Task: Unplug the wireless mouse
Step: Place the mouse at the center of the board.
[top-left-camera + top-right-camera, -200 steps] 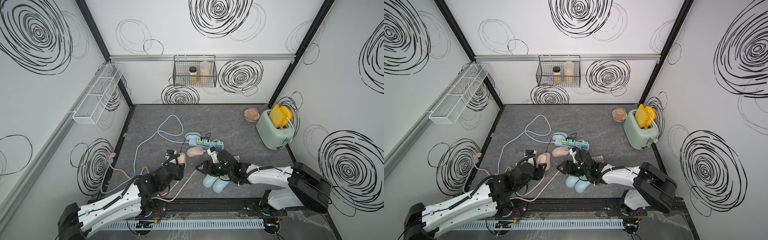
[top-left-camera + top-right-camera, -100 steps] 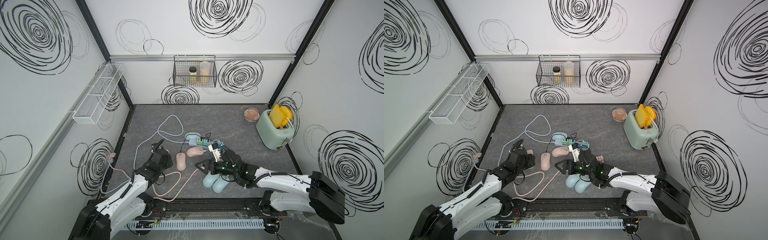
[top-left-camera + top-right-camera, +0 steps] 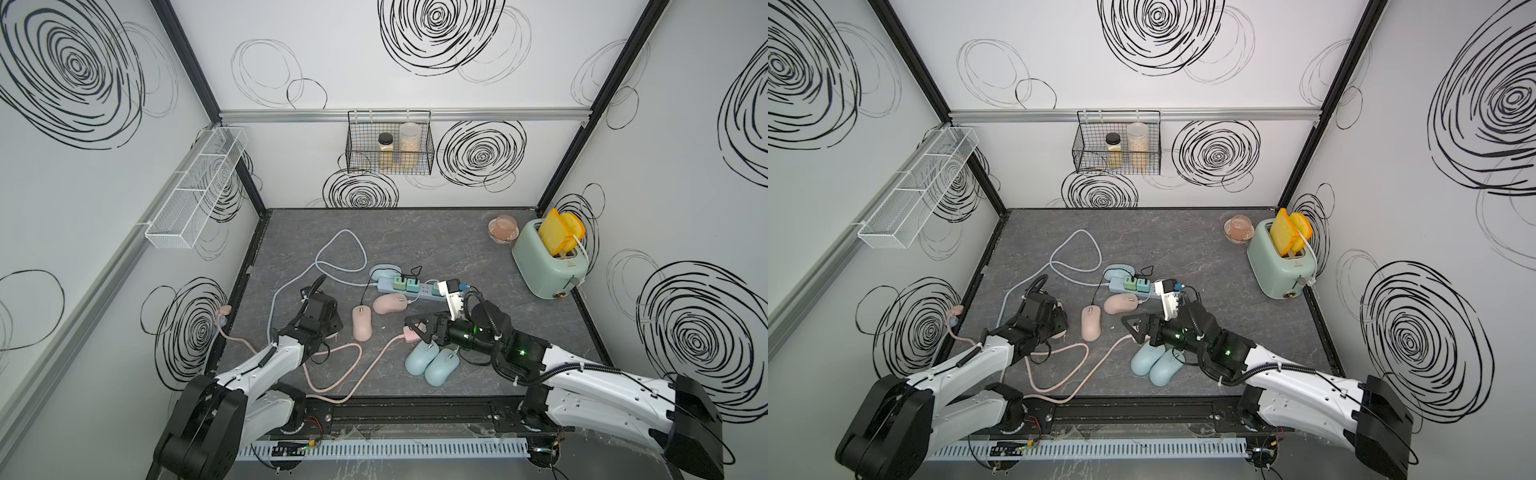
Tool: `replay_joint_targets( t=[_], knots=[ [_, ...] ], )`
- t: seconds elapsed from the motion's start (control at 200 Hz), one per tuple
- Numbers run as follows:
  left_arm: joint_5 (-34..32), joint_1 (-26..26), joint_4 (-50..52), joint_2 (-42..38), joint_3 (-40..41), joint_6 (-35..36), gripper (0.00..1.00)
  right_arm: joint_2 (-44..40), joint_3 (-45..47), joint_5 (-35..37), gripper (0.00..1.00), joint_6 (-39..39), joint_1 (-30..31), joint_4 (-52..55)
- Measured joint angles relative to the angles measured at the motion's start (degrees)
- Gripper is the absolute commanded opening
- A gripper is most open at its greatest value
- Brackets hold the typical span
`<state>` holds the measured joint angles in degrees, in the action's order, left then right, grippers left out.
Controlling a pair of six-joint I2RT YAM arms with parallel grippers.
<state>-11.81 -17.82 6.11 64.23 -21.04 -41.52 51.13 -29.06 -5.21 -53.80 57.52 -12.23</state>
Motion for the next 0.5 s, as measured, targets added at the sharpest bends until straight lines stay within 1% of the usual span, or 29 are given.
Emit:
replay_joint_targets(
  t=[0.1,0.11,0.125,0.135,0.175,0.22,0.265,0.39,0.5],
  knots=[
    [-0.07,0.04,-0.35,0.28,0.00,-0.07,0.77,-5.51,0.81,2.36,0.90,0.72,-0.74,1.20],
    [-0.09,0.07,-0.35,0.28,0.00,0.09,0.79,-6.14,0.90,2.64,0.91,0.74,-0.85,1.44],
    [-0.04,0.13,-0.46,0.28,0.00,-0.17,0.87,-6.82,0.94,2.93,0.94,0.87,-0.98,1.64],
    [-0.07,0.17,-0.50,0.26,0.00,-0.02,0.90,-7.19,0.98,3.04,0.95,0.90,-1.07,1.77],
    [-0.11,0.35,-0.66,0.26,0.00,0.17,0.96,-8.76,1.01,3.65,0.96,0.94,-1.55,2.38],
    [-0.13,0.55,-0.90,0.26,-0.02,-0.20,1.00,-10.19,1.01,4.20,0.96,1.33,-2.08,2.97],
    [-0.15,0.72,-1.14,0.20,-0.04,-0.31,0.98,-11.19,1.01,4.50,0.96,1.51,-2.54,3.56],
    [0.02,0.96,-1.03,-0.42,-0.20,-0.33,0.98,-12.59,1.31,5.20,0.96,1.55,-3.19,5.07],
    [0.24,0.63,0.57,-4.33,-1.14,-0.35,0.98,-13.25,1.92,5.25,0.96,1.55,-3.41,5.84]
  ],
)
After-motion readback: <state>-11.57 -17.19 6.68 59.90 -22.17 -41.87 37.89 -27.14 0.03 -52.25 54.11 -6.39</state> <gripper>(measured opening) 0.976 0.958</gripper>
